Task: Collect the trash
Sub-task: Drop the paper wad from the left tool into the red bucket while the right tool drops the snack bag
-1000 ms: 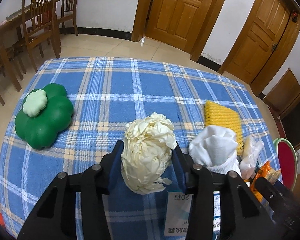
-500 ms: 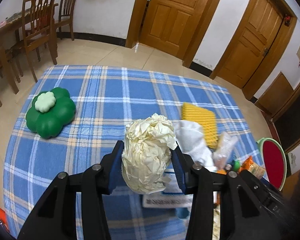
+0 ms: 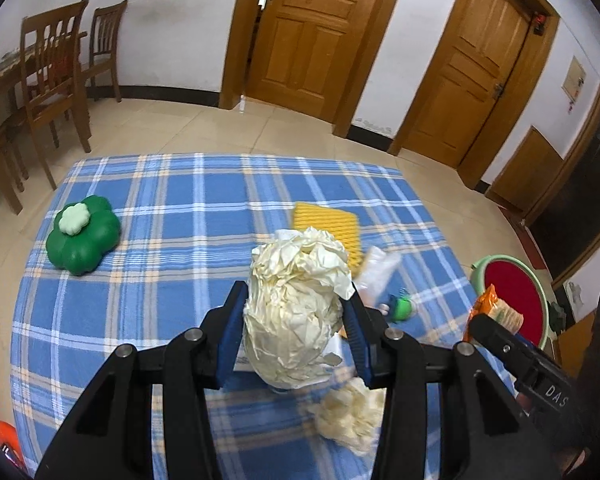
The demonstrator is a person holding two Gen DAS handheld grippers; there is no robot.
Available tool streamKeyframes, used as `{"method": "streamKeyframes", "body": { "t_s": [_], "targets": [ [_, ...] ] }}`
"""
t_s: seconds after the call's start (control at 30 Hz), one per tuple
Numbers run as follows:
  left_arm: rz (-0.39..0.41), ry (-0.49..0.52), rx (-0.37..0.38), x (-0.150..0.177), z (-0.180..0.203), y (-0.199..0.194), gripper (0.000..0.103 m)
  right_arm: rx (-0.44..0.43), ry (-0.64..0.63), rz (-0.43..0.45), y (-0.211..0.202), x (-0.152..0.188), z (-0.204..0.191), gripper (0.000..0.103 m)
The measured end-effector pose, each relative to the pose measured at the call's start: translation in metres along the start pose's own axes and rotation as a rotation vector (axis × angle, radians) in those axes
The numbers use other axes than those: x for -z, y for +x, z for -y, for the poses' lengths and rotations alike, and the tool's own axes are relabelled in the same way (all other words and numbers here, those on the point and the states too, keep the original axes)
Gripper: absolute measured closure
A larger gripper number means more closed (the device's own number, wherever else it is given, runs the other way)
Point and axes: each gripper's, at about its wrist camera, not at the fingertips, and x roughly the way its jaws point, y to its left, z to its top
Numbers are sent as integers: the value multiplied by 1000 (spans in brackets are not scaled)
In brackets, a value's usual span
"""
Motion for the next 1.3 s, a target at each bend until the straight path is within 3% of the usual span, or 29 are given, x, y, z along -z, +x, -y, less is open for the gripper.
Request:
{"method": "streamKeyframes", "body": {
  "t_s": [0.6,1.3],
  "targets": [
    [-20,134,113,2,98,-3,56,85,95,118,-61,-20,80,14],
    [-120,350,207,16,233,52,56,198,334,195,-88,-18,209,14]
  ]
}}
